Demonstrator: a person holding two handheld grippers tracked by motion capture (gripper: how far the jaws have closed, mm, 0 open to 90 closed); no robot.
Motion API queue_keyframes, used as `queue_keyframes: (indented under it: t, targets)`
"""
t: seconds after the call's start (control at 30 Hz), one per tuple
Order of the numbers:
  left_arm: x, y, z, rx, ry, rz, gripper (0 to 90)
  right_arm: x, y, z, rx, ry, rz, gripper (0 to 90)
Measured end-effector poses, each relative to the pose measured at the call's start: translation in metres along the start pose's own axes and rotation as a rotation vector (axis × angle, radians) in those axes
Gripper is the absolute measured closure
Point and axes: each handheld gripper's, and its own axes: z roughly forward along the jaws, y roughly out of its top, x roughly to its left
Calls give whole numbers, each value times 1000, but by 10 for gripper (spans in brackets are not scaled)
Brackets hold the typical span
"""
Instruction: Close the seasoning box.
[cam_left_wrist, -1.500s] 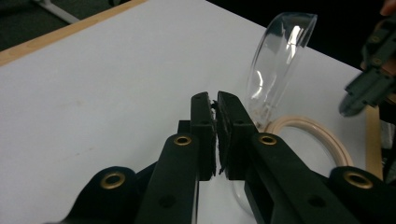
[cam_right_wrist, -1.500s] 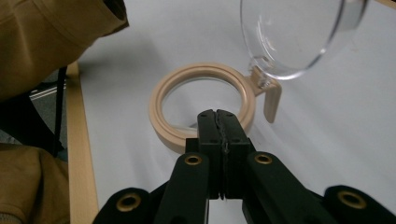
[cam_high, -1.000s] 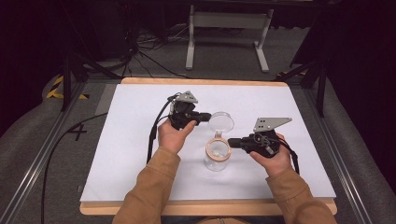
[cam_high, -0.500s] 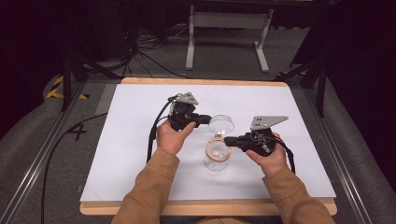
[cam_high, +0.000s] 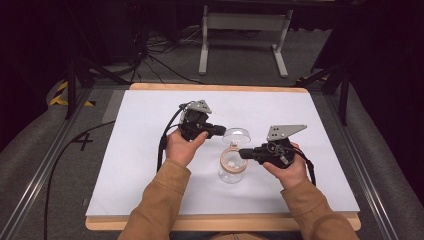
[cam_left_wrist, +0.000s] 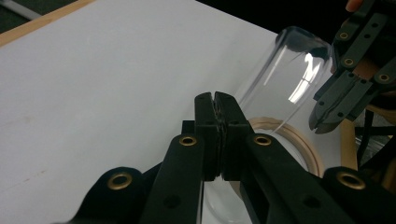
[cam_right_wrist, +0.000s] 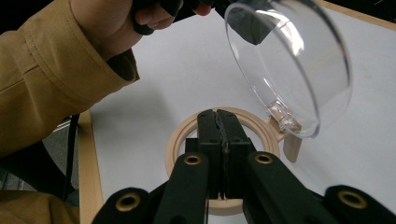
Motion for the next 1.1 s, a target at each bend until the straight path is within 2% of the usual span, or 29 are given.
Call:
queue_keyframes:
  t: [0.17, 0.47, 0.67, 0.77, 0.93, 1.1]
  targets:
    - [-1, 1, -2, 22, -16, 15, 884, 0, -1, 0, 5, 3, -1, 894]
    - [-1, 1, -5, 4, -11, 8, 872, 5, 0, 0, 29, 17, -14, 893]
    - [0, 0, -10, 11, -7, 0, 860, 8, 0, 2, 81, 26, -26, 895]
    - [0, -1, -10, 15, -4, 1, 854, 12, 1, 3, 121, 27, -48, 896]
    - [1, -1, -11, 10, 5, 0, 853, 16, 2, 3, 148, 32, -57, 896]
    - [2, -2, -12, 33, 7, 2, 852, 16, 0, 5, 192, 41, -59, 896]
